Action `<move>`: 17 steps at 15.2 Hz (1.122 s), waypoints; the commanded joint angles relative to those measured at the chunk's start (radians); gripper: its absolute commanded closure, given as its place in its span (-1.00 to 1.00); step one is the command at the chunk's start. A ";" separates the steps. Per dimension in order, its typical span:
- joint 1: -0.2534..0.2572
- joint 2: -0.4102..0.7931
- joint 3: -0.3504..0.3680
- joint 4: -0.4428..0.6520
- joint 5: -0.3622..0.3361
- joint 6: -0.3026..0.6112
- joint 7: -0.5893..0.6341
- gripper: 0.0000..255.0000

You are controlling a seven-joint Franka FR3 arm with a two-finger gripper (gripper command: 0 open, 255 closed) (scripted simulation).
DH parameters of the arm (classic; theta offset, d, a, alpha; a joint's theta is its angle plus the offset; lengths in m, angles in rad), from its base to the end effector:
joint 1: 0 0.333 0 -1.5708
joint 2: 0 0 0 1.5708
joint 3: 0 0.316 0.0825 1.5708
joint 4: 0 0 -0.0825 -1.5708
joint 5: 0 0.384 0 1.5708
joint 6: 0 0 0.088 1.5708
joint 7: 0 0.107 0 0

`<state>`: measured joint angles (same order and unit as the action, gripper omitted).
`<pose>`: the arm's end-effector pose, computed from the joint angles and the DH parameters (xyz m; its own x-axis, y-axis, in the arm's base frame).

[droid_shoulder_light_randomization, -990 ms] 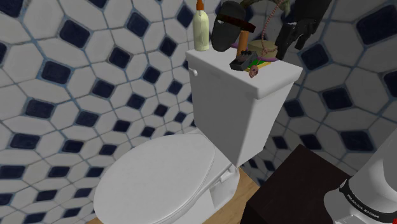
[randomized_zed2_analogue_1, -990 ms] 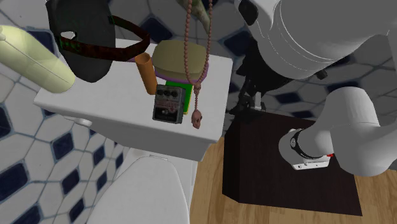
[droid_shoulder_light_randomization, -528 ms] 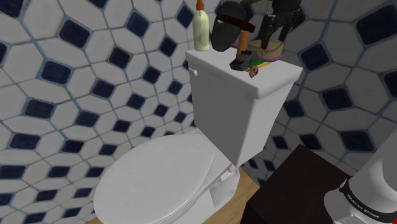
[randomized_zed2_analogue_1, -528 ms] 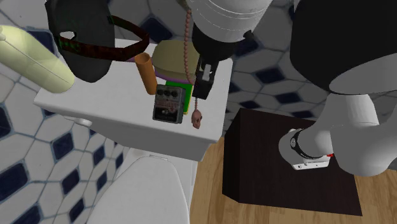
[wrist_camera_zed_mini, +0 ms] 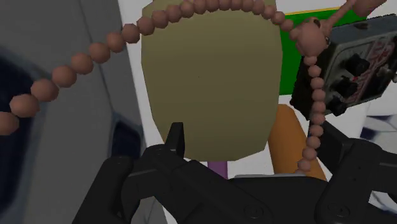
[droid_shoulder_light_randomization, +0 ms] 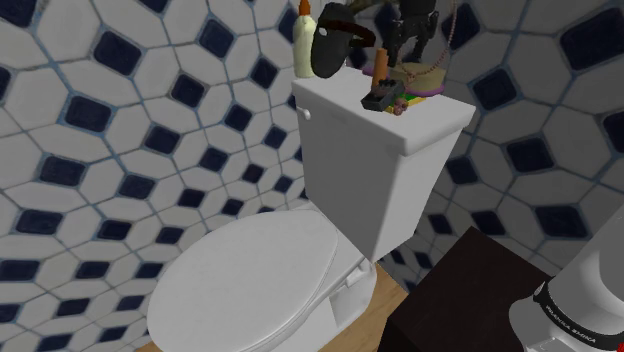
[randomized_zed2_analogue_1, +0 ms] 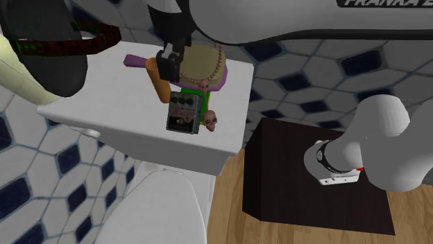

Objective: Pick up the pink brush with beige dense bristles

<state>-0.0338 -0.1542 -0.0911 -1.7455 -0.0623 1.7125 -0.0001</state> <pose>0.5139 -0.0741 0.6367 0.9860 -0.1155 0.1201 -0.1220 -0.9914 0.0483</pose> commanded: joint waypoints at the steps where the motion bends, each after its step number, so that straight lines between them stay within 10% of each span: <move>1: -0.008 0.096 -0.016 0.102 0.016 -0.016 -0.026 -1.00; 4: -0.023 0.224 -0.033 0.252 0.041 -0.054 -0.056 -1.00; 13: -0.022 0.201 -0.031 0.120 0.038 0.055 -0.052 -1.00; 14: -0.023 0.201 -0.031 0.119 0.038 0.056 -0.052 1.00; 17: -0.023 0.200 -0.031 0.118 0.038 0.056 -0.052 1.00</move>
<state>-0.0557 0.0457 -0.1215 -1.6267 -0.0238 1.7677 -0.0522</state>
